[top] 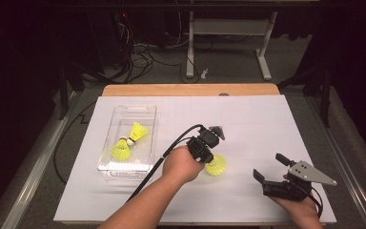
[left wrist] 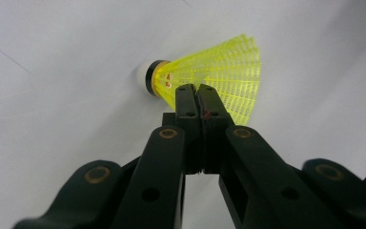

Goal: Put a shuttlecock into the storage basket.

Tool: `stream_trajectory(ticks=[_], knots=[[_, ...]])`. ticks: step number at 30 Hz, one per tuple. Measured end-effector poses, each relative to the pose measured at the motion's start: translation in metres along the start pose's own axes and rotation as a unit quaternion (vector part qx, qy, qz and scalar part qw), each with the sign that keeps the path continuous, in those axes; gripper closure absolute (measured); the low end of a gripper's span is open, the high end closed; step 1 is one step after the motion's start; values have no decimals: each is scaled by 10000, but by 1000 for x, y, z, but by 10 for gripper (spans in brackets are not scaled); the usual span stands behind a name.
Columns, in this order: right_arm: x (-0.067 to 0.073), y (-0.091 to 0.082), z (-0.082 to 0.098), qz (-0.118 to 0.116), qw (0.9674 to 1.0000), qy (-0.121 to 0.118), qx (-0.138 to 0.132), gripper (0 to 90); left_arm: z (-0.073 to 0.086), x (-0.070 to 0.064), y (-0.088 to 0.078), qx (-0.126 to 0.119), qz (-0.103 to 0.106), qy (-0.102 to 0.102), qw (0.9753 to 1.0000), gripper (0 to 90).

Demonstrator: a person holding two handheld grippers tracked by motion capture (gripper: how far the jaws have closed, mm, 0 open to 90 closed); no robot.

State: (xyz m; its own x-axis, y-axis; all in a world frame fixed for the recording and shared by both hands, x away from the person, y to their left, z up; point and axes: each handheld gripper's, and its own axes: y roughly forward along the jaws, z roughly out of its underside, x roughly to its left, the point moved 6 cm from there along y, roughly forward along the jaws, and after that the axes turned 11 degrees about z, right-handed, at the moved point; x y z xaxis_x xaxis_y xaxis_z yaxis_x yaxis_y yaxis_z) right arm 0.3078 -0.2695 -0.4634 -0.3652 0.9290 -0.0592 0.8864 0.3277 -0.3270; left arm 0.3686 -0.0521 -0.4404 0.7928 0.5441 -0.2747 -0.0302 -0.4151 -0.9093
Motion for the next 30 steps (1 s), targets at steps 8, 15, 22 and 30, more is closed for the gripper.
stream_trajectory(ticks=[8,15,22,30], knots=[[1,0,0,-10,10000,-9,-10,27,2,4,-4,23,-98,46,9999,899],[0,0,0,-4,10000,-11,-11,27,5,8,-10,51,-80,87,9999,900],[1,1,0,-14,10000,-15,4,27,10,12,-21,-54,-35,52,10000,900],[2,1,1,-26,10000,-35,19,27,17,17,-30,-92,60,-9,9999,900]])
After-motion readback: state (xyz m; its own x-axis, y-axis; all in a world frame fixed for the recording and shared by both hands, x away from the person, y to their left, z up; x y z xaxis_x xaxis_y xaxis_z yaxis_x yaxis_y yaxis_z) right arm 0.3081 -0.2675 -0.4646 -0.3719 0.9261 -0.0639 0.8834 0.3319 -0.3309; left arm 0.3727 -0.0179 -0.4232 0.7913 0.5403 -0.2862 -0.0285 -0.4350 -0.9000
